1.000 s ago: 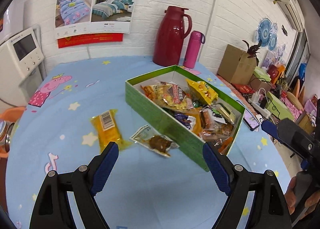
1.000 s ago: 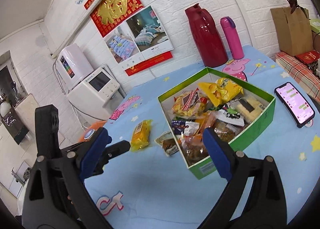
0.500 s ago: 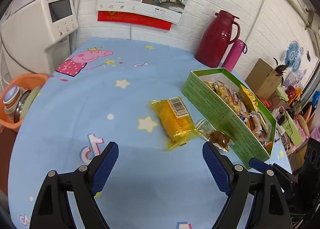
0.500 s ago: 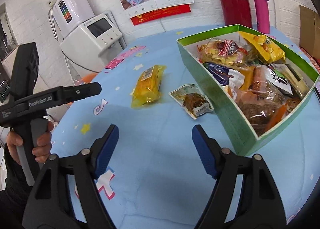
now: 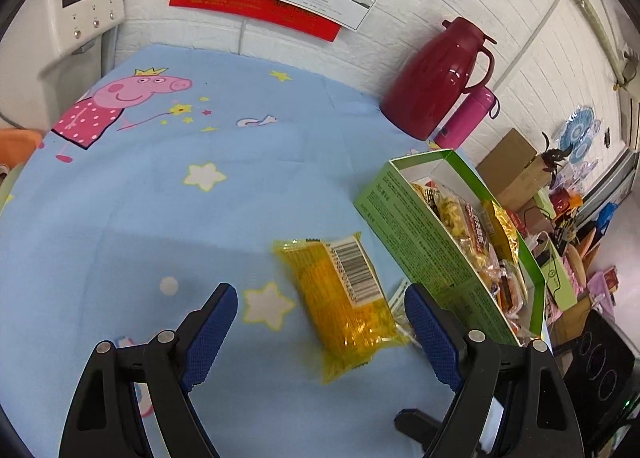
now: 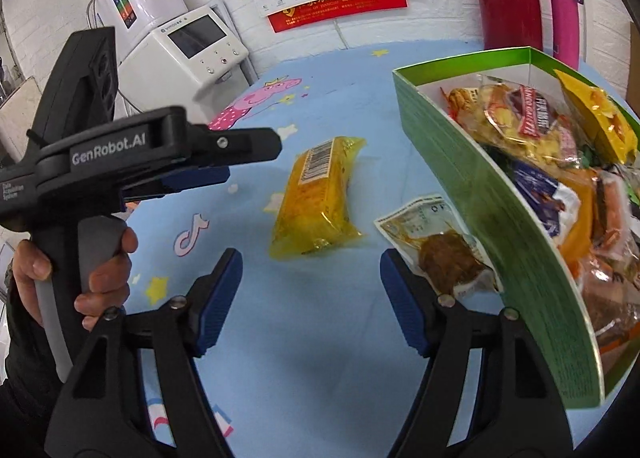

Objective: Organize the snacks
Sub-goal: 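Grasp the yellow barcode bag with both grippers and lift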

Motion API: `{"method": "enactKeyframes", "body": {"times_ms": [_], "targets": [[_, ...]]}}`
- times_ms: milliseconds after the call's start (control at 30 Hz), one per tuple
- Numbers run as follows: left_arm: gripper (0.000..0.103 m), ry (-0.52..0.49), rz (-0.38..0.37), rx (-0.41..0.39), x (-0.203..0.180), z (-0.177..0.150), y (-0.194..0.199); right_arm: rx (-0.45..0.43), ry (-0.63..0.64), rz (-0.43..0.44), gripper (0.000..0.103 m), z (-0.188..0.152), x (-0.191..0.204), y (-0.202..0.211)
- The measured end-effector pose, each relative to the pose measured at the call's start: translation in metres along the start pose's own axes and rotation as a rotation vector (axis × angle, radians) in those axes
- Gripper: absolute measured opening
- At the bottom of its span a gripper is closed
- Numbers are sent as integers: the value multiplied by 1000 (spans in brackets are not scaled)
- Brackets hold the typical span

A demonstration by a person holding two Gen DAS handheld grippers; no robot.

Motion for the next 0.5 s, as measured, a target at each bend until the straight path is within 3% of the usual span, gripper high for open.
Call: {"method": "enactKeyframes", "body": {"times_ms": [200, 333, 500], "targets": [[87, -42, -11, 44, 4, 24, -42, 41, 4, -18, 73, 3, 0, -35], [86, -77, 3, 108, 10, 21, -73, 65, 19, -7, 71, 3, 1, -48], [69, -46, -84, 130, 17, 4, -66, 72, 32, 8, 58, 1, -4, -47]]}}
Point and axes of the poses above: each gripper's, at about its wrist camera, not at the fingertips, and y roughly against the way its jaws point, x to its left, z to its top, the point moved 5 cm from there along -y, roughly the way its jaws point, and after that the axes turned 10 degrees about -x, right-handed, at the moved point
